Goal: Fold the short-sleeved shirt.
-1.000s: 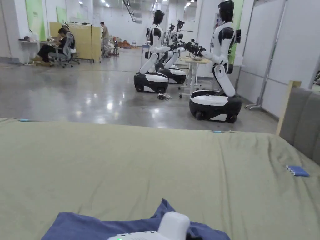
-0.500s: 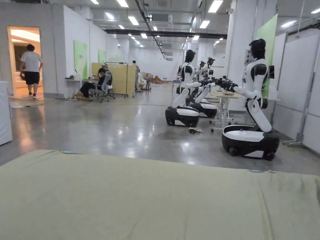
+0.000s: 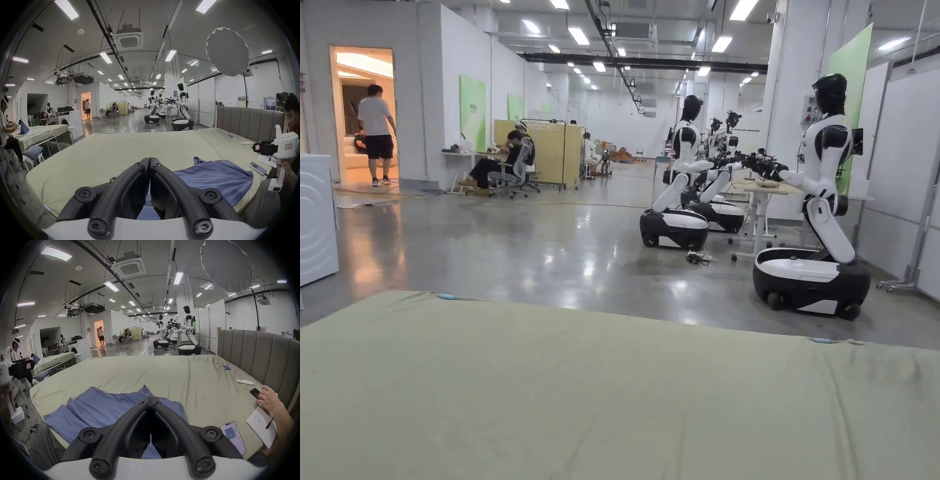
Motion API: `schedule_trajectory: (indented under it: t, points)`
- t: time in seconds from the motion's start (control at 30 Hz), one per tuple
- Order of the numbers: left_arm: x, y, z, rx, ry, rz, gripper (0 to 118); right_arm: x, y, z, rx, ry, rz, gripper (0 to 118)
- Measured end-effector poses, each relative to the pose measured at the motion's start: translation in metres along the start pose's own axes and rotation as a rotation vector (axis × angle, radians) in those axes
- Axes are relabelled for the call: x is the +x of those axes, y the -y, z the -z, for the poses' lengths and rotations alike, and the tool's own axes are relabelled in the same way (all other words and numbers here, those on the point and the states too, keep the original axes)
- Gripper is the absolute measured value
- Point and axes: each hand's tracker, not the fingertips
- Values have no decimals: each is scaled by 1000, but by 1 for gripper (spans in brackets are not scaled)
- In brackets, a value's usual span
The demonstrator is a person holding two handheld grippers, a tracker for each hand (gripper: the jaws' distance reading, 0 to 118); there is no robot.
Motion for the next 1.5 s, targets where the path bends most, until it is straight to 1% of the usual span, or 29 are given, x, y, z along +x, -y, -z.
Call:
schedule_trajectory:
  t: [0.13,0.33,0.47,0.57,0.6,0.63,0.67,0.7,0.73,0.77,0.83,0.93,1.0,1.03,1.1,1.17,1.23,1.3,1.33,1.37,1.4,1.43,1.47,1.5]
  points:
    - [0,-1,2,-6,20,-22,3,-1,1,-1,-5,4,-15,0]
    - [3,-2,5,-10,39,-27,3,1,2,-2,-4,-8,1,0]
    - [4,-3,9,-13,43,-29,3,-1,2,-1,-8,1,-6,0]
    - [1,-3,22,-42,74,-51,4,-2,2,-1,-10,2,-13,0]
    - [0,-3,31,-66,86,-64,8,-1,3,-2,-10,0,-14,0]
    - [-1,-3,41,-97,117,-68,24,-2,4,-4,-8,-1,-14,0]
    - [-2,-2,49,-95,118,-81,50,-1,5,-5,-8,-3,-14,0]
    - [-5,0,66,-151,154,-115,58,0,6,-7,-9,-5,-14,0]
    - [-9,0,87,-219,194,-129,58,1,8,-8,-11,-7,-14,0]
    - [-11,3,104,-239,209,-169,59,-1,7,-10,-16,-10,-14,0]
    - [-19,10,153,-366,237,-251,60,1,10,-11,-31,-13,-19,0]
    - [-22,32,236,-550,217,-271,60,7,16,-11,-60,5,-30,0]
    - [-21,50,281,-635,167,-228,60,12,20,-12,-79,18,-30,0]
    - [-21,59,305,-693,155,-241,60,15,20,-12,-89,23,-29,0]
    - [-22,73,337,-751,118,-274,60,21,24,-15,-105,42,-28,0]
    - [-20,86,360,-776,84,-269,59,28,27,-17,-125,68,-29,0]
    - [-15,96,375,-839,70,-240,58,36,32,-19,-145,109,-21,0]
    - [-11,109,388,-912,30,-205,48,43,33,-20,-174,114,17,0]
    - [-7,107,387,-899,20,-183,47,46,31,-21,-168,119,36,0]
    - [-3,105,385,-887,27,-189,42,47,30,-23,-166,121,44,0]
    - [2,102,387,-902,0,-164,35,48,28,-25,-161,122,55,0]
    - [7,103,387,-908,0,-134,19,50,25,-25,-160,131,67,0]
    - [8,102,388,-897,15,-131,14,50,24,-25,-163,141,77,0]
    - [13,104,389,-910,7,-113,13,50,22,-25,-169,148,91,0]
